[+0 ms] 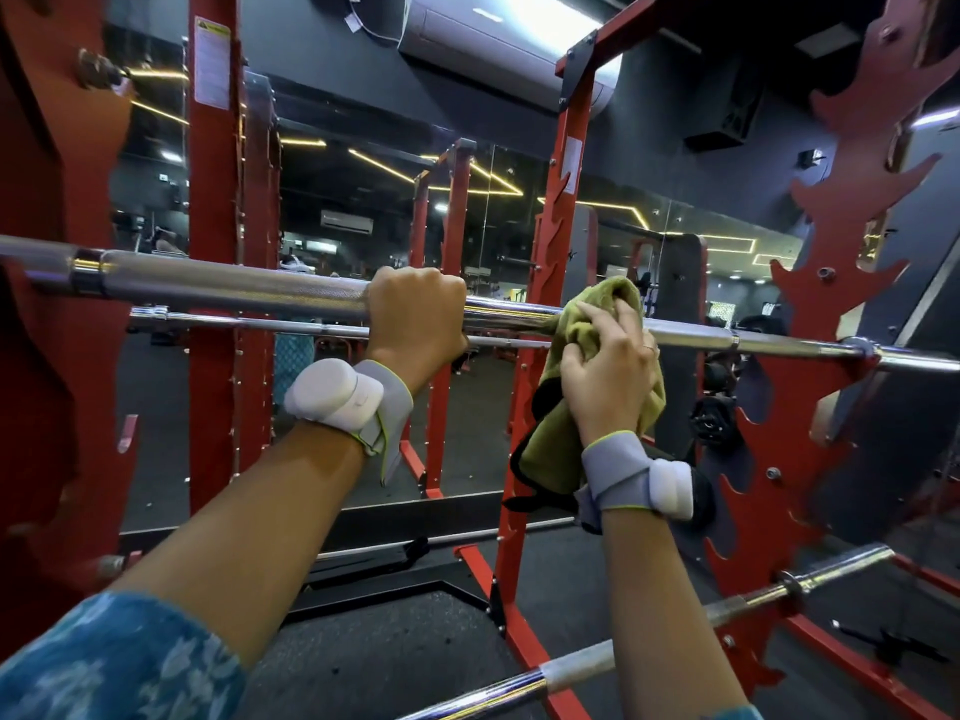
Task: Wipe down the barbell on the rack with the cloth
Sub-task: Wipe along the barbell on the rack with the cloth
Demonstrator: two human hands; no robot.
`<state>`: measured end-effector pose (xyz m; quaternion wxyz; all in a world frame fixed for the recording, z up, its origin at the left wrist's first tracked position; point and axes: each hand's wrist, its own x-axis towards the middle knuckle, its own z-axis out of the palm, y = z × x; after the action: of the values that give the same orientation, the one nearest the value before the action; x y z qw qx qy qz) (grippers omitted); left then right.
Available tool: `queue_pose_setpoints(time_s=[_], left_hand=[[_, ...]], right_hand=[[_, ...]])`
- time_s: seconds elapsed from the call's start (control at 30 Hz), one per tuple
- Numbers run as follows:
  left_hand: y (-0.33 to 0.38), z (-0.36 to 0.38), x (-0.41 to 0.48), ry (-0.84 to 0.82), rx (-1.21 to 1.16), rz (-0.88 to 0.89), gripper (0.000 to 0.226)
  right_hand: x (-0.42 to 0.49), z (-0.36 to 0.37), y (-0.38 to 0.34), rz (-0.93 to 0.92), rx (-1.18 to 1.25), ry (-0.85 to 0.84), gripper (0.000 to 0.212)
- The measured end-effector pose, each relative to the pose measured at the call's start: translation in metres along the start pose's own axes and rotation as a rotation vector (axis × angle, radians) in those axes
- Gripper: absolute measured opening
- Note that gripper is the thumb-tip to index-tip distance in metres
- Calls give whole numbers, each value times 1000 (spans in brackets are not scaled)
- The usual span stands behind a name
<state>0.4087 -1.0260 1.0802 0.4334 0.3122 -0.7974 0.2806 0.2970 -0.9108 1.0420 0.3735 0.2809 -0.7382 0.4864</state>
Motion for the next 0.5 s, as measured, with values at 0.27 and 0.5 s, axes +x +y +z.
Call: queue_pose_setpoints(time_s=[0.27, 0.5], left_hand=[[0, 0, -1, 9, 53, -18, 22], [0, 5, 0, 33, 40, 7, 23]], right_hand=[[-18, 6, 12, -50, -33, -8, 44], [30, -10, 8, 110, -111, -25, 34]])
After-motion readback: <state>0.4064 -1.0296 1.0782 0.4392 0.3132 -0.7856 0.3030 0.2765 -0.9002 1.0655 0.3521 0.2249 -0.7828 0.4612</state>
